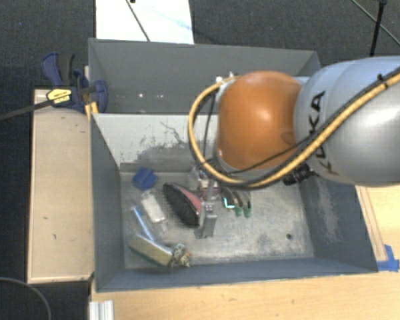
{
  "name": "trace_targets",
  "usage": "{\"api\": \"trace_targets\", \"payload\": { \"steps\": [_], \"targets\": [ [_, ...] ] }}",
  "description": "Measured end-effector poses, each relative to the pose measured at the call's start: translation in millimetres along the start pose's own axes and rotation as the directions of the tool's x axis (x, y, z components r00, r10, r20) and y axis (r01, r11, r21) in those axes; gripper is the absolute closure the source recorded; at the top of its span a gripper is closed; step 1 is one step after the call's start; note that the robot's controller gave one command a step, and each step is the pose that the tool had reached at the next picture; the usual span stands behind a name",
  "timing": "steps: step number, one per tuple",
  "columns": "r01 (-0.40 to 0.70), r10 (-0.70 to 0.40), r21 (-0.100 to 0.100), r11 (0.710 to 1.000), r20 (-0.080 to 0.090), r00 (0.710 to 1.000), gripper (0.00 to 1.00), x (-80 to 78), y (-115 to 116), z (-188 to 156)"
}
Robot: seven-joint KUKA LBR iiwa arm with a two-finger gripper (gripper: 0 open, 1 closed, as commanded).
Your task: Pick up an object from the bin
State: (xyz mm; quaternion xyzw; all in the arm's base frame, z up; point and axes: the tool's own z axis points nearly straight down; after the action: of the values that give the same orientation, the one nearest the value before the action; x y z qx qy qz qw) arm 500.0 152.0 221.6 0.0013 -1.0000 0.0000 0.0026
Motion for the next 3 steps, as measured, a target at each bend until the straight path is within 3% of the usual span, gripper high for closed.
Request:
{"api": "trace_targets", "payload": {
  "steps": [1,2,3],
  "targets": [
    [-0.120,0.120,0.002,0.993,-0.001,0.993,0.00,-52.7,-26,115],
    [-0.136,0.135,-0.001,0.991,-0.003,0.991,0.00,-59.1,-25,153],
    [-0.143,0.143,-0.001,0.990,0.001,0.990,1.00,-60.0,-26,151]
  ]
}}
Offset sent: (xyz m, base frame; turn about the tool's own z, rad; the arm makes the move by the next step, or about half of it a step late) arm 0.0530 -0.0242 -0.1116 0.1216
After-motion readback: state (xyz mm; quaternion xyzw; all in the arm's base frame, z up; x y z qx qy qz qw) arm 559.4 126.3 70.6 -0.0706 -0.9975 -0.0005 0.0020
